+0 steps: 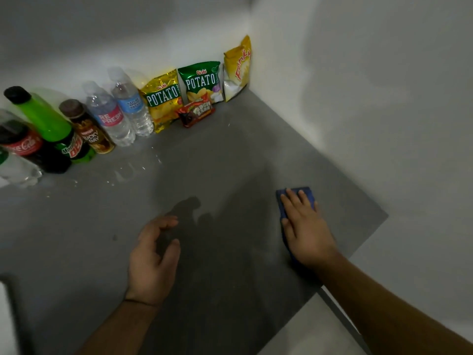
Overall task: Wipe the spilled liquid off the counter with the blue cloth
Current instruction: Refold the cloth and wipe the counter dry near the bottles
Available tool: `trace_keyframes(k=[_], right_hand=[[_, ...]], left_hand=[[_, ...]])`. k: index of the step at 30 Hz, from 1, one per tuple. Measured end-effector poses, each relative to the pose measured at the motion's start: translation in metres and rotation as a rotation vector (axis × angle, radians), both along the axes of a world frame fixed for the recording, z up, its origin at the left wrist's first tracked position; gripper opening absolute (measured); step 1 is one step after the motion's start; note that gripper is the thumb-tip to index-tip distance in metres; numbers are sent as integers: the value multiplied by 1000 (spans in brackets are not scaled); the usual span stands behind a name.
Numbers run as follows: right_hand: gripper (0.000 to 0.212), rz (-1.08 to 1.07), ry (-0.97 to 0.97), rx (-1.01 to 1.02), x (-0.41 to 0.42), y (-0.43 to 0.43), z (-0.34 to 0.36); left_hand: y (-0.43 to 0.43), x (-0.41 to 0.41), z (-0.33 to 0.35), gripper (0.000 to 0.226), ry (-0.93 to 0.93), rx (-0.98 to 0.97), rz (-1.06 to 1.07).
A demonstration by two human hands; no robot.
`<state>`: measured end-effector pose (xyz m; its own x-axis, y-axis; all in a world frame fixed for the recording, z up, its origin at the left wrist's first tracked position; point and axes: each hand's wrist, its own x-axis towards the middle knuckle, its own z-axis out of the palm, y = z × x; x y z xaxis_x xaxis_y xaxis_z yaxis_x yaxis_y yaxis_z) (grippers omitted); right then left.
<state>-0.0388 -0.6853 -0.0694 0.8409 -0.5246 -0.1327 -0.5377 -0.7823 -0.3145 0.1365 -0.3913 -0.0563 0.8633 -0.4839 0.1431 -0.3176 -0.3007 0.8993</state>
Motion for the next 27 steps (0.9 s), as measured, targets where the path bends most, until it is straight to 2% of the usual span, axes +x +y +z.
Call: trace_keyframes(k=[4, 7, 9, 11, 15, 20, 27], right_hand=[[60, 323, -37, -5, 4, 98, -7], [55, 437, -63, 52, -6, 97, -6], [53, 382, -86, 42, -11, 62, -5], [55, 206, -80, 27, -4, 14, -4], [51, -17, -88, -40, 56, -60, -5], [52, -35, -65, -62, 152, -94, 0], [53, 34, -30, -94, 228, -88, -3]], left_hand=[[15, -1, -5, 30, 94, -28, 58], [25, 1, -5, 31, 99, 7, 84], [34, 4, -3, 32, 91, 37, 94], [43, 8, -2, 33, 84, 44, 107], [59, 17, -4, 32, 94, -19, 158], [75, 31, -14, 35, 39, -39, 215], [93, 34, -14, 32, 108, -43, 251]])
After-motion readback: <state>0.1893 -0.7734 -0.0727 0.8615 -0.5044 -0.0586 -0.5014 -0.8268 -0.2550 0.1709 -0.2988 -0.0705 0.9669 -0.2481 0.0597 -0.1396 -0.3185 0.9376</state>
